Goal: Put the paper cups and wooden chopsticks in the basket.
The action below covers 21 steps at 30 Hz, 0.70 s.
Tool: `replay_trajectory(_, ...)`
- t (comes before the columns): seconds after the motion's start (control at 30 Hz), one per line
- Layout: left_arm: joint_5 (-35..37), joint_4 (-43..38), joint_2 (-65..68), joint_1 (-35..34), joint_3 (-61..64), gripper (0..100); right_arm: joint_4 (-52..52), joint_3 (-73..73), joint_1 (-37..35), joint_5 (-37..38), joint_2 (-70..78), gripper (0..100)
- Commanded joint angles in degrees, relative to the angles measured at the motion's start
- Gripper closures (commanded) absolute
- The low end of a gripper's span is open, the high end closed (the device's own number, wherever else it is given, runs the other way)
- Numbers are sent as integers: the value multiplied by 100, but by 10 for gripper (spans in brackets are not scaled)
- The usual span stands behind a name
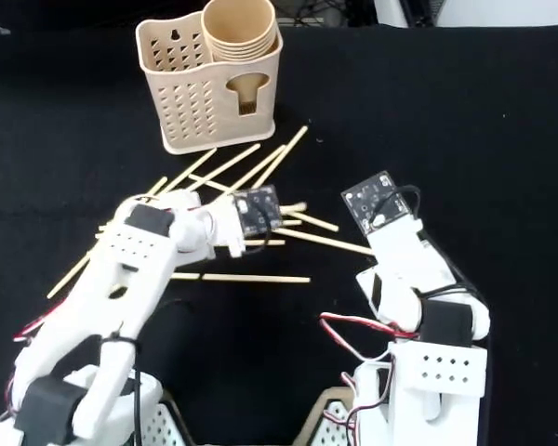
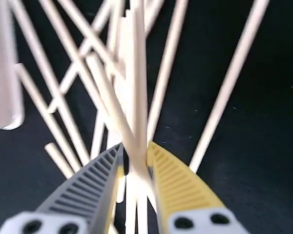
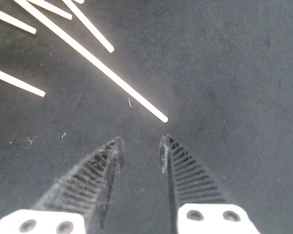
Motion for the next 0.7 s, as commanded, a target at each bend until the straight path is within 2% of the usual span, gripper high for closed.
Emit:
replay_trajectory(0.0,431,-325,-519,-92,-22,970,-18,-22,-44,-9,-75,858)
replay_trajectory(0.2,1231,-879,-958,-57,31,970,-18,-13,-44,-9,-75,858)
replay_trajectory(0.67,3147,-2242,-1046,-127,-22,971,-26,40,-44,-9,-75,858)
